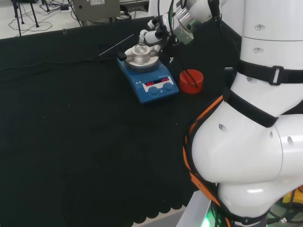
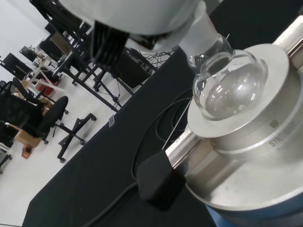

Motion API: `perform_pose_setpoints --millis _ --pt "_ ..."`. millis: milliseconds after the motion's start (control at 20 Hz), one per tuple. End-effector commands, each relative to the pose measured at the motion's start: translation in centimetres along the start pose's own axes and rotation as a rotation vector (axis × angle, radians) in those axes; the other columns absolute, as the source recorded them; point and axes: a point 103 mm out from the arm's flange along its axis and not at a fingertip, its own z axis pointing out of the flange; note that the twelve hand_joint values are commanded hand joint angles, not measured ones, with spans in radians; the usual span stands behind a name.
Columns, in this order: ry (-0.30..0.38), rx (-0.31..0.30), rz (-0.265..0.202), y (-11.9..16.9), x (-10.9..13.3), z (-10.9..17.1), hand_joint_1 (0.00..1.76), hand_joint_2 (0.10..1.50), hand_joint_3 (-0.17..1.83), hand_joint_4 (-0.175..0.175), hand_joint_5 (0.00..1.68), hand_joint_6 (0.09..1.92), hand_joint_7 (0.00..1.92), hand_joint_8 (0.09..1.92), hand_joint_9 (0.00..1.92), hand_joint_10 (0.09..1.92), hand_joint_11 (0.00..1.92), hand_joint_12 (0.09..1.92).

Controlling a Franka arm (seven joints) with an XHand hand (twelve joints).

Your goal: Turn on the heater.

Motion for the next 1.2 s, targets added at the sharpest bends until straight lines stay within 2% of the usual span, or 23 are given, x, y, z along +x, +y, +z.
perform_pose_setpoints --millis 50,450,800,1050,1200 --pt "-0.076 0.014 -0.021 -2.9 0.0 -2.0 1.04 0.53 0.81 -0.065 0.69 0.83 0.35 0.67 0.59 0.68 0.19 1.36" --pt "-0.225 0.075 -0.069 -6.7 0.1 -4.2 1.03 0.53 0.81 -0.060 0.62 0.81 0.36 0.68 0.58 0.69 0.19 1.37" --pt "-0.326 0.210 -0.053 -10.6 -0.7 -5.7 1.06 0.54 0.81 -0.053 0.41 0.68 0.43 0.70 0.59 0.70 0.20 1.39" --pt "-0.389 0.311 -0.045 -12.6 -0.8 -6.3 1.07 0.55 0.83 -0.051 0.35 0.49 0.62 0.69 0.72 0.66 0.33 1.37" --pt "-0.408 0.350 -0.040 -13.9 -0.6 -6.4 1.08 0.56 0.83 -0.050 0.36 0.41 0.78 0.69 0.84 0.62 0.44 1.34"
